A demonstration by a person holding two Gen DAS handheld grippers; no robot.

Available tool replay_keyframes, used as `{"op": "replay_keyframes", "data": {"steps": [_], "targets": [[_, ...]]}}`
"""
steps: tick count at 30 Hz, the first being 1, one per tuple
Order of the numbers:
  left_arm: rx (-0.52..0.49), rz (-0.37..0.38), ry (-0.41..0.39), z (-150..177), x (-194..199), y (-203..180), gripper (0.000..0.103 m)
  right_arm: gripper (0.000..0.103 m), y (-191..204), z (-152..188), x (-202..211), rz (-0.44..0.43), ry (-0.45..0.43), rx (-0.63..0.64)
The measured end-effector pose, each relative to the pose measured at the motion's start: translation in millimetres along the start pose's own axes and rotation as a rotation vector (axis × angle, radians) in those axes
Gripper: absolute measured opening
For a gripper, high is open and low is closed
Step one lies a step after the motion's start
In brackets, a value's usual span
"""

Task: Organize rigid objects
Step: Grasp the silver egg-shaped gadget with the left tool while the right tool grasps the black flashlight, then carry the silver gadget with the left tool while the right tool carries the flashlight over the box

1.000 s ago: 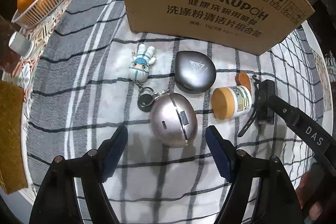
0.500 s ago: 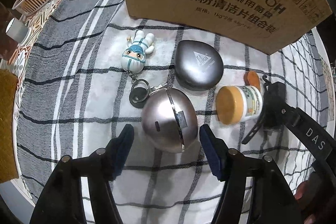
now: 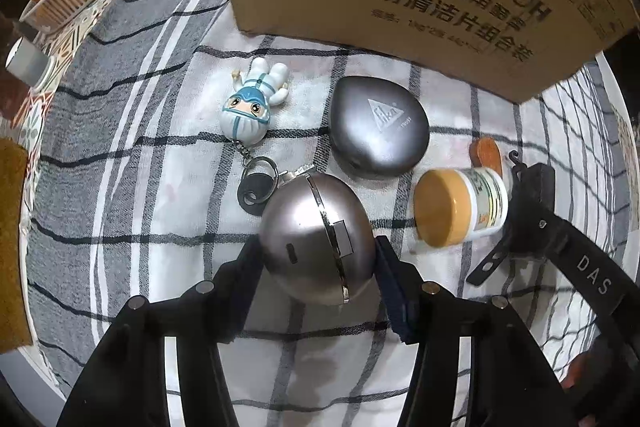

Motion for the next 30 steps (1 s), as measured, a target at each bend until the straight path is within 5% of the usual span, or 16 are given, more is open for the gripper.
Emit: {"op": "replay_keyframes", "data": {"steps": [30], "targets": [[-0.133, 0.111, -0.258, 7, 98, -13, 0.054, 0.035, 7, 11, 88, -0.020, -0.198, 0.029]]}}
Point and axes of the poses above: each gripper's, at about its wrist camera, not at the fingertips, and x roughly against the way its jaws point, y to its left, z to its underside, the point moved 3 cm from there along -x, roughly the way its jaws point, and after that the axes turned 15 degrees about x, right-handed, at the moved point
